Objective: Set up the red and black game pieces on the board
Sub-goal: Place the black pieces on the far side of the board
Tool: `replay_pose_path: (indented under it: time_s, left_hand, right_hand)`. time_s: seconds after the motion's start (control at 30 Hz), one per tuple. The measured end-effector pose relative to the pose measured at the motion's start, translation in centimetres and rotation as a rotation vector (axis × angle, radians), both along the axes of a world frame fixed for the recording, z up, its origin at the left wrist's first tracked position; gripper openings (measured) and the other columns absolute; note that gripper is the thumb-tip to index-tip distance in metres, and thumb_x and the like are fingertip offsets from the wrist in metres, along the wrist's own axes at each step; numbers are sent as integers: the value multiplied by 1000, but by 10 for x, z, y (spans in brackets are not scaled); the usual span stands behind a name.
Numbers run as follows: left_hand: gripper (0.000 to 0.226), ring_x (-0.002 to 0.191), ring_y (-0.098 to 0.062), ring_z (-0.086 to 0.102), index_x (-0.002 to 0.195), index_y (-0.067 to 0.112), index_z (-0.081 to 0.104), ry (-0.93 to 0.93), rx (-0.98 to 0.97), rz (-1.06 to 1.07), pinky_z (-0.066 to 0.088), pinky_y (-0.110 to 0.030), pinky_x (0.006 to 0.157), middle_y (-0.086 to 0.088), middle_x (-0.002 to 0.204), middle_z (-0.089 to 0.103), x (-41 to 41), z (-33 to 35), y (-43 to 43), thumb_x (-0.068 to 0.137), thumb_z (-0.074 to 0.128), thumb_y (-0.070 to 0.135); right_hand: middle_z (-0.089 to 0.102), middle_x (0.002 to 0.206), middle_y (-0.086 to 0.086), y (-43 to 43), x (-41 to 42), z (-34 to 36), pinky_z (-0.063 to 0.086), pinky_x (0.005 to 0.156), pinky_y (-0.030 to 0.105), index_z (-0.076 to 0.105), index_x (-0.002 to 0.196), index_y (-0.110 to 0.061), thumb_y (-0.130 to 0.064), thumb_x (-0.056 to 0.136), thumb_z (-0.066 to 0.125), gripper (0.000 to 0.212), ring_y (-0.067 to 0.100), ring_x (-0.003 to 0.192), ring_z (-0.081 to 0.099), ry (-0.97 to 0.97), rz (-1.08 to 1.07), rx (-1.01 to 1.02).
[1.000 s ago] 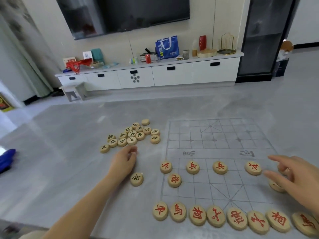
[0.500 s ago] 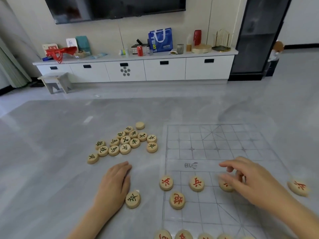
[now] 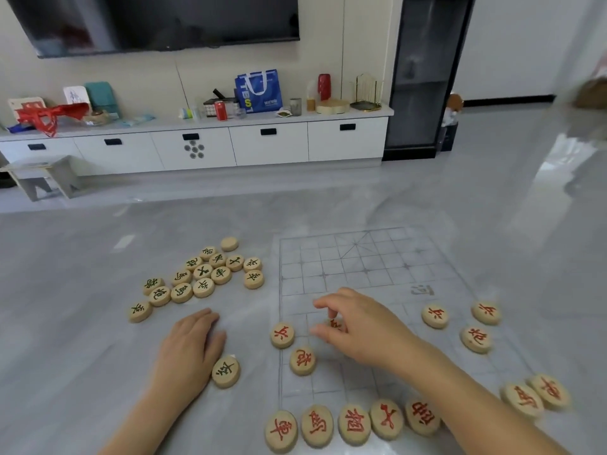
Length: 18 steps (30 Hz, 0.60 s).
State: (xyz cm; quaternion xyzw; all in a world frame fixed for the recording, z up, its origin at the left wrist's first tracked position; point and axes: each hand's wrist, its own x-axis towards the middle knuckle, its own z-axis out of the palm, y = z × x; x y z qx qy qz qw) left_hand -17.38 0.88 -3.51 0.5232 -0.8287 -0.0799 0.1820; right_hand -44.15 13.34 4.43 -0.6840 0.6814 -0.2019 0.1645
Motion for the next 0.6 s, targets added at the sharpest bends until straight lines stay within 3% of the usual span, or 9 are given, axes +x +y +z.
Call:
replay_pose_path:
  time_s: [0.27, 0.6]
  left_hand:
    - [72, 103, -26, 52, 118, 18, 58, -224, -39, 101, 41, -38, 83, -4, 111, 58, -24, 15, -1, 72, 14, 52]
    - [57, 103, -28, 52, 110, 17, 61, -126, -74, 137, 41, -39, 83, -4, 109, 60, -27, 8, 0, 75, 25, 45]
  right_hand:
    - [48, 105, -13, -1, -4, -1, 47, 78, 25, 50, 126, -31, -48, 89, 50, 41, 0, 79, 50, -12, -86, 0]
    - [47, 101, -13, -23, 27, -4, 45, 75, 23, 54, 124, -30, -47, 90, 52, 38, -1, 74, 46, 12, -27, -23]
